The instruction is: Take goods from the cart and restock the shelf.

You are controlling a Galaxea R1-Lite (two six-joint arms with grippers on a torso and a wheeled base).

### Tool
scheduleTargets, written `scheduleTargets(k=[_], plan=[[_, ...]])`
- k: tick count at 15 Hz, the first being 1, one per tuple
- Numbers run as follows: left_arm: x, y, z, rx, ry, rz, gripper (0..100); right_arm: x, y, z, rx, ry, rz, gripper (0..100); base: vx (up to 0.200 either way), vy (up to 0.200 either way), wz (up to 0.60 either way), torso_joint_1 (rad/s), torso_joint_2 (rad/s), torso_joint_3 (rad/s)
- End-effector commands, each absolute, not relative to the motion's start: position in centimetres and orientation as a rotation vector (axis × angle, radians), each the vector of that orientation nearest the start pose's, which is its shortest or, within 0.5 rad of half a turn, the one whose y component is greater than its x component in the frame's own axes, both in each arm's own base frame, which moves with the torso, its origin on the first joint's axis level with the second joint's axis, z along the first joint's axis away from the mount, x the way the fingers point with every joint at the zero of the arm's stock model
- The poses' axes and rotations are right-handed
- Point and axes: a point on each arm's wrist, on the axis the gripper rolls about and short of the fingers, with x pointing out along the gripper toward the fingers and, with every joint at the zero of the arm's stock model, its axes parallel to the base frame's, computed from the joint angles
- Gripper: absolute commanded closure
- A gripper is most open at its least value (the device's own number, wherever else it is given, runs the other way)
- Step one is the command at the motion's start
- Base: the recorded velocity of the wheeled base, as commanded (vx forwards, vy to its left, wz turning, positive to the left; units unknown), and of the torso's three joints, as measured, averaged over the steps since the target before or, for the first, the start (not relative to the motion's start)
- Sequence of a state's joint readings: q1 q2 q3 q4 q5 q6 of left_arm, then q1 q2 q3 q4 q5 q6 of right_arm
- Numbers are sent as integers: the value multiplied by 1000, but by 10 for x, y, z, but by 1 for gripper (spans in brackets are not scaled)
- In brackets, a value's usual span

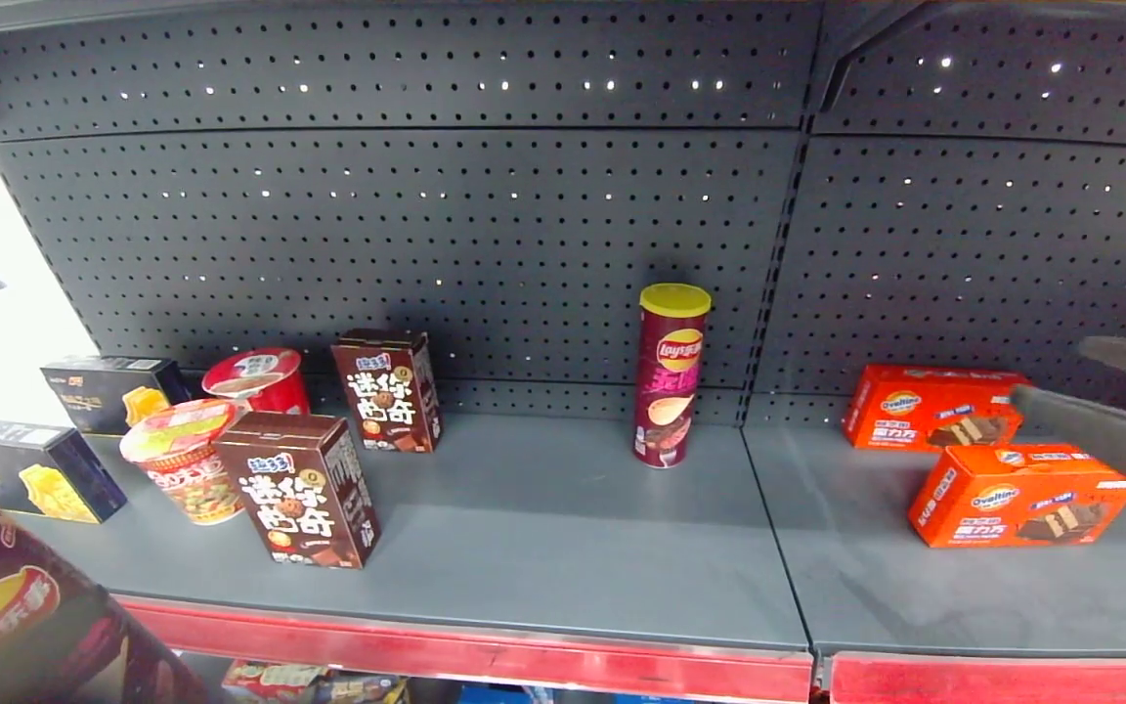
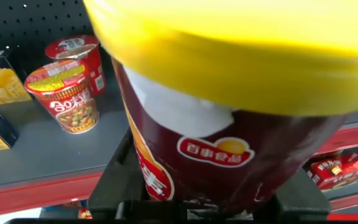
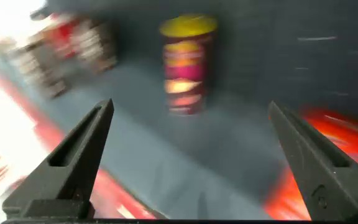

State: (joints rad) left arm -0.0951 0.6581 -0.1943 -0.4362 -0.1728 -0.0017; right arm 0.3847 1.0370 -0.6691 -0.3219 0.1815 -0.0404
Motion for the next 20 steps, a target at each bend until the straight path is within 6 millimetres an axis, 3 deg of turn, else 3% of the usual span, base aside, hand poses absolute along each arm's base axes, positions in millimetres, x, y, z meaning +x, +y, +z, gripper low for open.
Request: scheduleTargets(k=[1,6,10,11,14,20], plan=[[54,-9,169,-6,31,-270,100,191,89,238,-53,189,703,0,0,0,0,0,0,0],[49,-9,164,-18,28,-270,100,258,103,219,-124,199,725,0,0,0,0,0,0,0],[35,-7,156,-19,61,-266,100,294,114,197,-125,232,717,0,0,0,0,0,0,0],[26,-6,151,-19,65,-265,100,314,116,186,-124,243,707,0,0,0,0,0,0,0],[15,-5,148,-19,65,-262,100,335,123,161,-127,268,716,0,0,0,0,0,0,0],[15,-5,154,-19,50,-259,100,371,138,133,-116,232,793,0,0,0,0,0,0,0]])
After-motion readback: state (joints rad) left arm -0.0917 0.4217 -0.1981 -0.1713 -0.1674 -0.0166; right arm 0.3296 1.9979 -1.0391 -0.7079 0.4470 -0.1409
